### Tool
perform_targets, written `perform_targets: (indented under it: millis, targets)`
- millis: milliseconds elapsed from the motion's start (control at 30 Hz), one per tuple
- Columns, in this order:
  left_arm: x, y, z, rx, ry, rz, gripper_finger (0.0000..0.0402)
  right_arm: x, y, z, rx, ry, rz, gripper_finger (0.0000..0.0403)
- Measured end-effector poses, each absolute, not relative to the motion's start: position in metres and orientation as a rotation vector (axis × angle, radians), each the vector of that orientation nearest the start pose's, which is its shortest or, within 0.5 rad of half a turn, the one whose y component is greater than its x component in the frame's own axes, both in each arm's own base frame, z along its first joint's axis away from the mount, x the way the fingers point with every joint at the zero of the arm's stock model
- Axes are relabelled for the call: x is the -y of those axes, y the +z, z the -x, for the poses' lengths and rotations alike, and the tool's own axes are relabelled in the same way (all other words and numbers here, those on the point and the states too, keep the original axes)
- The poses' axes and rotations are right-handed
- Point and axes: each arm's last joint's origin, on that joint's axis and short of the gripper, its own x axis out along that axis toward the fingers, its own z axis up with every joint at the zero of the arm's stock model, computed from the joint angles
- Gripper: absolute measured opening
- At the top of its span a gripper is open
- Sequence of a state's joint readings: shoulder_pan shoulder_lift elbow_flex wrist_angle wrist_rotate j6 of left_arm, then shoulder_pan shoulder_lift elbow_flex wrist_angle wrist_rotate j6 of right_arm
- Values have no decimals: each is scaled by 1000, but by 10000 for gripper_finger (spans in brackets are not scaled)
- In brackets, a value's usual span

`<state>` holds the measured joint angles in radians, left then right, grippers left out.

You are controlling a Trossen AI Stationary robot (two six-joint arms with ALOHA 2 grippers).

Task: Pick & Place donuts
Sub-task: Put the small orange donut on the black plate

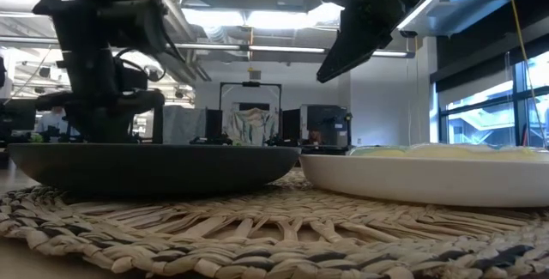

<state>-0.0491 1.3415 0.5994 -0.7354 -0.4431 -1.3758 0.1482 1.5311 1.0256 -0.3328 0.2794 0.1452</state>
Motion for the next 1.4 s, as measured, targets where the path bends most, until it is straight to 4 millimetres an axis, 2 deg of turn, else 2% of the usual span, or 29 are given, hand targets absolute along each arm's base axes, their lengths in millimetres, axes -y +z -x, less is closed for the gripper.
perform_targets:
  millis: [1033,1400]
  targets:
    - [-2,140,-194,-920,1158,796,101,-39,230,-314,-808,-184,39,163]
    - [-2,130,-198,-954,1177,780,78,-39,230,-314,-809,-183,39,163]
